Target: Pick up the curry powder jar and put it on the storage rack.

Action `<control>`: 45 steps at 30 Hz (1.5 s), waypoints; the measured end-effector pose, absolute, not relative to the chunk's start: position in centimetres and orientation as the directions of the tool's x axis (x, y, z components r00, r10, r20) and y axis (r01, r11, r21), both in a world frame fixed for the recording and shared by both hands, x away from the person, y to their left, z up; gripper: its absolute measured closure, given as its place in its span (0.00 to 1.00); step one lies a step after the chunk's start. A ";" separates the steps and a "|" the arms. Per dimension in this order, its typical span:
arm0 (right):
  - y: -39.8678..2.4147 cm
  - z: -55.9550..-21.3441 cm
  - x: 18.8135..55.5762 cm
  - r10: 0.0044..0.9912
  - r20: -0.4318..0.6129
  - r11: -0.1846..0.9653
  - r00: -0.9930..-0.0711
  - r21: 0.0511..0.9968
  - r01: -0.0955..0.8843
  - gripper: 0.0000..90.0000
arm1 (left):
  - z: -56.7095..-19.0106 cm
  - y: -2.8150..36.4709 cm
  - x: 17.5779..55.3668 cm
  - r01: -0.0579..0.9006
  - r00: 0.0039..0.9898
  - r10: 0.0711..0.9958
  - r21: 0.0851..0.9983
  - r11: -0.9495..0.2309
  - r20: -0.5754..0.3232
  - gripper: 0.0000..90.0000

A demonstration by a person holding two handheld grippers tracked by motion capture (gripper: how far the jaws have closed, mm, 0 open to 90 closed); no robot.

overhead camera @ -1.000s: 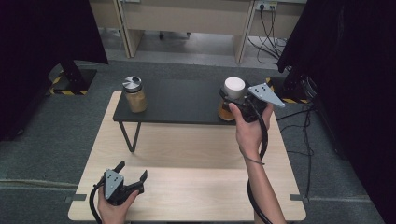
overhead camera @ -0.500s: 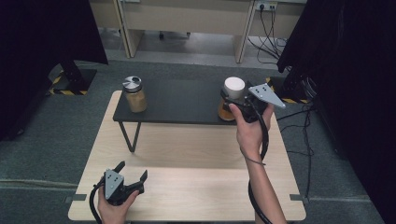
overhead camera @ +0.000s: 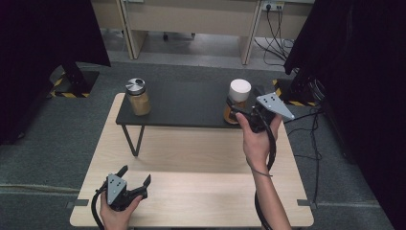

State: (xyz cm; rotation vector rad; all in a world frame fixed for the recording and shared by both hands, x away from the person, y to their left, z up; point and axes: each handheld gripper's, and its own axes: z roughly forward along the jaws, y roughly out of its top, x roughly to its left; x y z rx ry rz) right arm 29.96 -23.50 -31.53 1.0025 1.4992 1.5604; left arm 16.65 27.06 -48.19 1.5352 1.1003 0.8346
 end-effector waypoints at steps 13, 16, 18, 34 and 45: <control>-25.1 -34.5 25.2 0.904 0.027 -0.039 -0.427 0.999 -0.020 0.06 | -48.3 26.9 16.6 0.230 0.344 0.939 0.971 -0.065 -0.019 0.09; -25.5 -35.3 23.9 0.902 0.026 -0.040 -0.432 0.999 -0.024 0.06 | -48.3 26.9 16.6 0.233 0.344 0.939 0.970 -0.067 -0.018 0.09; -25.8 -35.8 23.1 0.900 0.024 -0.038 -0.435 0.999 -0.025 0.06 | -48.3 26.9 16.6 0.234 0.343 0.939 0.970 -0.067 -0.018 0.09; -26.6 -39.9 18.4 0.889 0.029 -0.017 -0.457 0.999 0.031 0.06 | -48.4 26.9 16.6 0.237 0.338 0.941 0.969 -0.065 -0.020 0.09; -26.7 -44.2 16.1 0.895 0.098 -0.029 -0.436 0.986 0.162 0.06 | -48.4 26.9 16.5 0.239 0.337 0.941 0.969 -0.062 -0.023 0.09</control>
